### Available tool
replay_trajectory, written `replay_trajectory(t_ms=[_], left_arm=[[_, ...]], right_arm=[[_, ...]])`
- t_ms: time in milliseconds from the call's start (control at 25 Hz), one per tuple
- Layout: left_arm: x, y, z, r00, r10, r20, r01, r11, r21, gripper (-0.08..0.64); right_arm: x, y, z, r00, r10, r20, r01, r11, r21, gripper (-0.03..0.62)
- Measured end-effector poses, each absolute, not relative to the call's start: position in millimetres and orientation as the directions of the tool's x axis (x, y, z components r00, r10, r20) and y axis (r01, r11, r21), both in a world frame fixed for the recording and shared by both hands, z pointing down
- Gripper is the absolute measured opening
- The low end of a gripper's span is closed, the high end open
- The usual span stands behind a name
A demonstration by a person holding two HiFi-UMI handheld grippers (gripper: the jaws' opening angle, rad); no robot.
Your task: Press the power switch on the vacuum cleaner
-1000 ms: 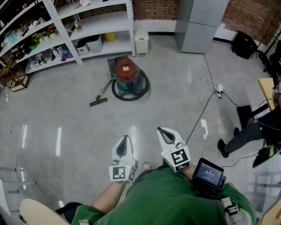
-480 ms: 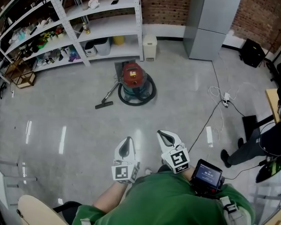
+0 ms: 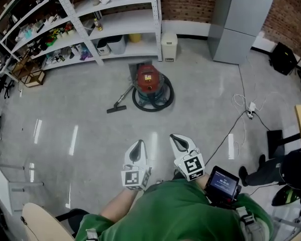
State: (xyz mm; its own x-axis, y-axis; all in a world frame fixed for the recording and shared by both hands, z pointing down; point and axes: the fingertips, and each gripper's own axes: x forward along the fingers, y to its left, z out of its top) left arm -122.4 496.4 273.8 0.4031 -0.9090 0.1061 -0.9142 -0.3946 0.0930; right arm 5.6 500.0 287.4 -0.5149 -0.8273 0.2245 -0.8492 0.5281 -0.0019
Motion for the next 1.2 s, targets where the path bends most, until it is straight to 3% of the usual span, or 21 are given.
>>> replay_trajectory(t_ms=[720,1200], left_arm=[[-29.4,400.5,283.2,0.348,-0.923,0.164,-0.937,-0.347,0.034,0.008],[-26.5,346.9,298.9,0.376,-0.909,0.18,-0.926,-0.375,0.044,0.008]], right_arm=[[102.2,395.2,299.1,-0.571,-0.79,0.222,-0.818,0.571,-0.069,0.002],[112.4,349.6,308.6,-0.543,-0.804,0.244,-0.836,0.546,-0.06,0.003]])
